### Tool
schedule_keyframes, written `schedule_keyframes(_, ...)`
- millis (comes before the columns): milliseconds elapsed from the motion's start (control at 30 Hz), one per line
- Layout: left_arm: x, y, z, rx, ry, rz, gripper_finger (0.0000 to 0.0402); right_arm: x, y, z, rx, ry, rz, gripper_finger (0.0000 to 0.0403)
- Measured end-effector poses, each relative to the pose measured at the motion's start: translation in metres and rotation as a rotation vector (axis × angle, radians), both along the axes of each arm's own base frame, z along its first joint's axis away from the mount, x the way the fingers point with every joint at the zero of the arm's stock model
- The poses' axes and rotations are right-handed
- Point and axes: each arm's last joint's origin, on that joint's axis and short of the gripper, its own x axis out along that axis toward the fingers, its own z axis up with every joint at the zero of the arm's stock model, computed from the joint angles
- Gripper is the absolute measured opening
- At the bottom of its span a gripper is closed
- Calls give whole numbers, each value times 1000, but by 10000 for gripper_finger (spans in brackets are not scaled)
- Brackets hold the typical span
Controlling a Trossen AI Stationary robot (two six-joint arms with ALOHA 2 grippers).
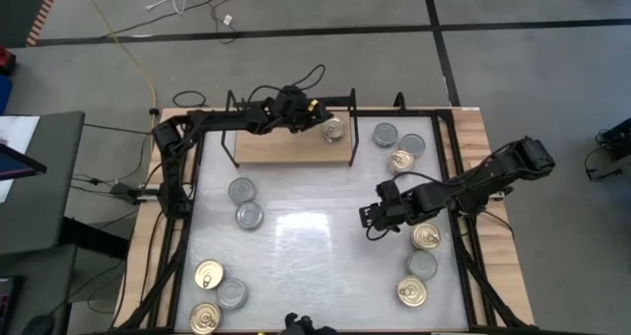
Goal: Stack canned seafood by type on shelf
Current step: Put the green tuna can on the shelf
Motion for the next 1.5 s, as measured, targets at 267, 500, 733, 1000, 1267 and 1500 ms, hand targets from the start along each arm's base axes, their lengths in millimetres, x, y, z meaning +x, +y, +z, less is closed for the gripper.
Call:
schedule_keyframes(267,-2,4,3,76,12,67,289,0,0,0,-1,0,1,128)
schedule_keyframes(500,-8,-13,48,289,-20,-54,289,-2,8,0,3,-5,28,128)
schedule_keyframes(733,-18,-77,107,516,35,-106,287,-5,18,0,2,-9,71,128)
schedule_keyframes(1000,-20,-189,128,646,173,-179,286,-12,31,8,16,-40,133,128)
schedule_keyframes(1267,-25,-279,101,616,211,-331,286,-18,49,15,45,-103,213,111)
schedule_keyframes(1500,-44,-330,53,487,142,-388,286,-16,62,20,73,-192,271,77)
